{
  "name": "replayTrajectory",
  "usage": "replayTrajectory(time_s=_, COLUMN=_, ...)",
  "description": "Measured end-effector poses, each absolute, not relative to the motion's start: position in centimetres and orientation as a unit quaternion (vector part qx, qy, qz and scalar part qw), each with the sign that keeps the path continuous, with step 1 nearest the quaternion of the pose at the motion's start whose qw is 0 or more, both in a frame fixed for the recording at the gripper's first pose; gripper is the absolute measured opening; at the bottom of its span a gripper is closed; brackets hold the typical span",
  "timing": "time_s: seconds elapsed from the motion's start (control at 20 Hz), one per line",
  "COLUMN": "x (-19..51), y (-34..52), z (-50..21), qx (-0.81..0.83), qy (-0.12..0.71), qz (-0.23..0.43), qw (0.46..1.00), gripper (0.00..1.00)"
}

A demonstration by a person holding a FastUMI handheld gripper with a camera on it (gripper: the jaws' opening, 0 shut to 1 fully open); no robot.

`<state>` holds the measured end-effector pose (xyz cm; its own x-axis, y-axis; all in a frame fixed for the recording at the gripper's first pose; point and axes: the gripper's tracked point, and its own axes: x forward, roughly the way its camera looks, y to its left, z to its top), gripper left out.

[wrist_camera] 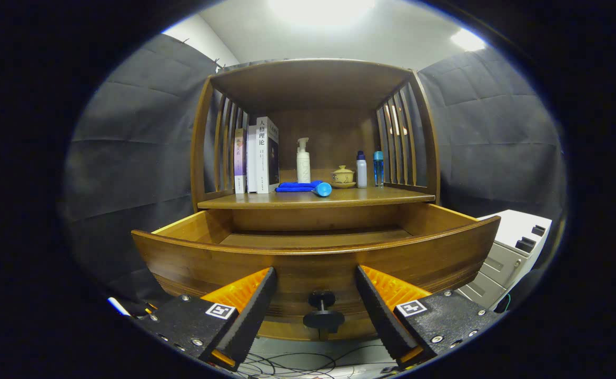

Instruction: Pull open the drawer, take out the items inside it, and place them on the countertop above the cabinet.

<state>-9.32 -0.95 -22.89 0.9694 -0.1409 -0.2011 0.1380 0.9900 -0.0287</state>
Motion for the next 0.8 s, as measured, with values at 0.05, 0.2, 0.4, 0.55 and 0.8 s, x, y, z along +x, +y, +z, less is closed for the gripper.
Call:
replayTrajectory(time_s=0.05, x=-8.3, y=-1.0, z=-22.8, qx=-0.010, qy=0.101, qz=-0.072, qw=0.992, gripper=0.95)
replayTrajectory(time_s=0.2, x=-4.3, y=-1.2, z=-22.8, qx=-0.014, qy=0.095, qz=-0.081, qw=0.992, gripper=0.95)
replayTrajectory(time_s=0.4, x=0.7, y=-1.8, z=-23.5, qx=-0.039, qy=0.097, qz=-0.083, qw=0.991, gripper=0.96)
replayTrajectory(time_s=0.55, x=3.9, y=-2.3, z=-23.9, qx=-0.041, qy=0.095, qz=-0.082, qw=0.991, gripper=0.96)
replayTrajectory(time_s=0.8, x=6.8, y=-2.7, z=-24.0, qx=-0.034, qy=0.090, qz=-0.080, qw=0.992, gripper=0.95)
